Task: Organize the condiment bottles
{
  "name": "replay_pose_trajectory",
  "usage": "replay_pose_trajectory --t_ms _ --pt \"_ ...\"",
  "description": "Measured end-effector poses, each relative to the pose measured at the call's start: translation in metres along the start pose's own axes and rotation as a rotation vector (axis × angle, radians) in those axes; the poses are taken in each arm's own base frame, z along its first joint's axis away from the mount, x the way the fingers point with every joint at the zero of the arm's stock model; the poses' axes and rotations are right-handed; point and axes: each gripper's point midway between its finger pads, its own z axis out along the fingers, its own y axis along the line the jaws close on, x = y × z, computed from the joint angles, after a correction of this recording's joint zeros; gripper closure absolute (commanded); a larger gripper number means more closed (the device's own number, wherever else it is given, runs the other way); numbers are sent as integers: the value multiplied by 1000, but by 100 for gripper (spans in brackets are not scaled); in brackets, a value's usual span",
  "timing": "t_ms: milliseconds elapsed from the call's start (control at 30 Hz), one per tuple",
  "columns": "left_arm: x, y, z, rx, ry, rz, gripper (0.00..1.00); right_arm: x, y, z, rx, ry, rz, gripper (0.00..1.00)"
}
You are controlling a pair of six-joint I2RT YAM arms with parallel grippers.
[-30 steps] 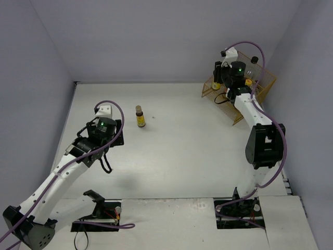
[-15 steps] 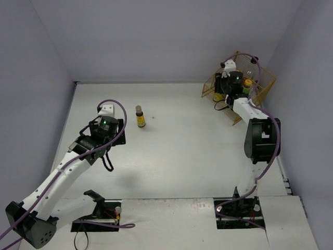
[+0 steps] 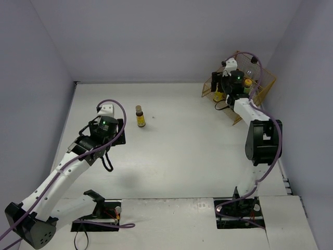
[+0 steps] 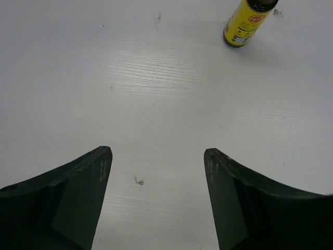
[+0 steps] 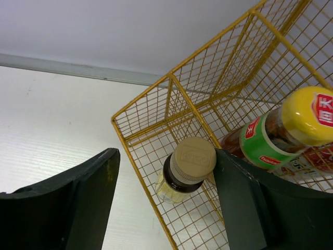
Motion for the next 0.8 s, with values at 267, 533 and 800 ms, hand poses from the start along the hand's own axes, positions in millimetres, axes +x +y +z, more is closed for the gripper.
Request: replay_pose_trajectory --t_ms 267,533,800 --pt "-4 1 -7 17 -23 -15 29 -77 80 -52 -146 -128 -64 24" --pt "-5 10 -24 30 -51 -34 29 -92 233 -103 -491 -175 -113 16" --pt "4 22 -40 27 -48 -49 29 -32 346 -107 -718 -55 -125 15"
